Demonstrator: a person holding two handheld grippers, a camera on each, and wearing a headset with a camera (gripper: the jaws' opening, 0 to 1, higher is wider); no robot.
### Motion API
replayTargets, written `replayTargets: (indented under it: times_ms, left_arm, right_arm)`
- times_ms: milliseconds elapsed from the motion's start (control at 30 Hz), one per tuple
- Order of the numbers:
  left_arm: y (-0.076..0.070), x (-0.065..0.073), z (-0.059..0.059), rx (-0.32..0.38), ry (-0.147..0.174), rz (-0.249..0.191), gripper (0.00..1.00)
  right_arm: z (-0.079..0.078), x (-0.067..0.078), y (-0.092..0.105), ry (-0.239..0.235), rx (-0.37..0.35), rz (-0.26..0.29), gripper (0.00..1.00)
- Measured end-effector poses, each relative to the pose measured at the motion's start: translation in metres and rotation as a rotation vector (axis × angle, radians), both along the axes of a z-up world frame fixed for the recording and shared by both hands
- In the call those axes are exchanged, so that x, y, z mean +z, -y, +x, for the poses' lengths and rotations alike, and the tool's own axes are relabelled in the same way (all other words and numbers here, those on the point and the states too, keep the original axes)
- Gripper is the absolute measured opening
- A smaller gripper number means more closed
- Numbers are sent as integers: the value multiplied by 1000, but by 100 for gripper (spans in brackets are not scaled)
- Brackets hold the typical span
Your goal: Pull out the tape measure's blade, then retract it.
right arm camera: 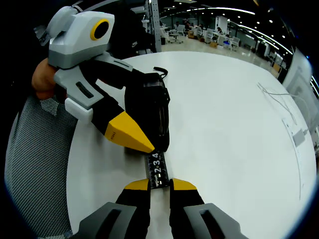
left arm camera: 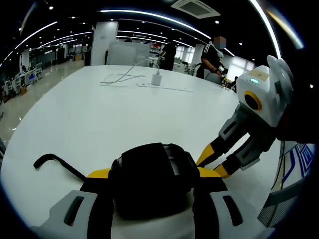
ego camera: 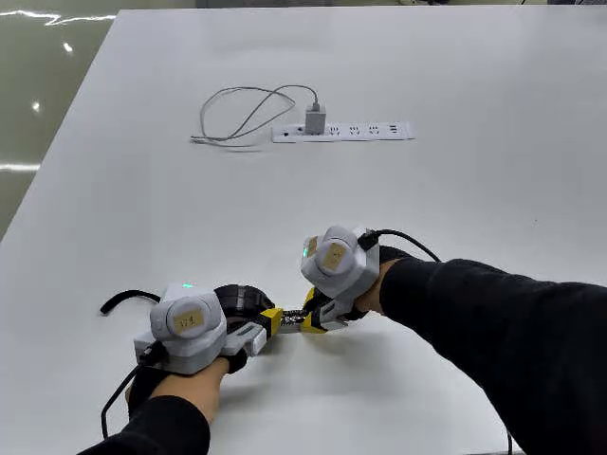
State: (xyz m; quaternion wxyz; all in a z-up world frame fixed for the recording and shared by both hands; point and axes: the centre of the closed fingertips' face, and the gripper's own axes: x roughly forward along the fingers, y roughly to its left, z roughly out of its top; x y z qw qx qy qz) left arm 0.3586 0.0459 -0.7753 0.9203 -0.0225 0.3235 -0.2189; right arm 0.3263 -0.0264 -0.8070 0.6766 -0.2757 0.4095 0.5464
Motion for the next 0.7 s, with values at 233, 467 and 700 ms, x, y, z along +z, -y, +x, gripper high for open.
replayTargets:
  times_ms: [233, 467, 700]
  left_arm:
    - [0, 0, 0, -2, -2, -1, 60]
    - [0, 0, 0, -2, -3, -2, 60]
    - [0, 0, 0, -2, -2, -3, 60]
  right_arm:
    - [0, 0, -2, 3, 2, 5, 11]
    - [1, 0, -4, -26, -15, 6, 10]
    - [1, -1, -5, -19, -9, 8, 11]
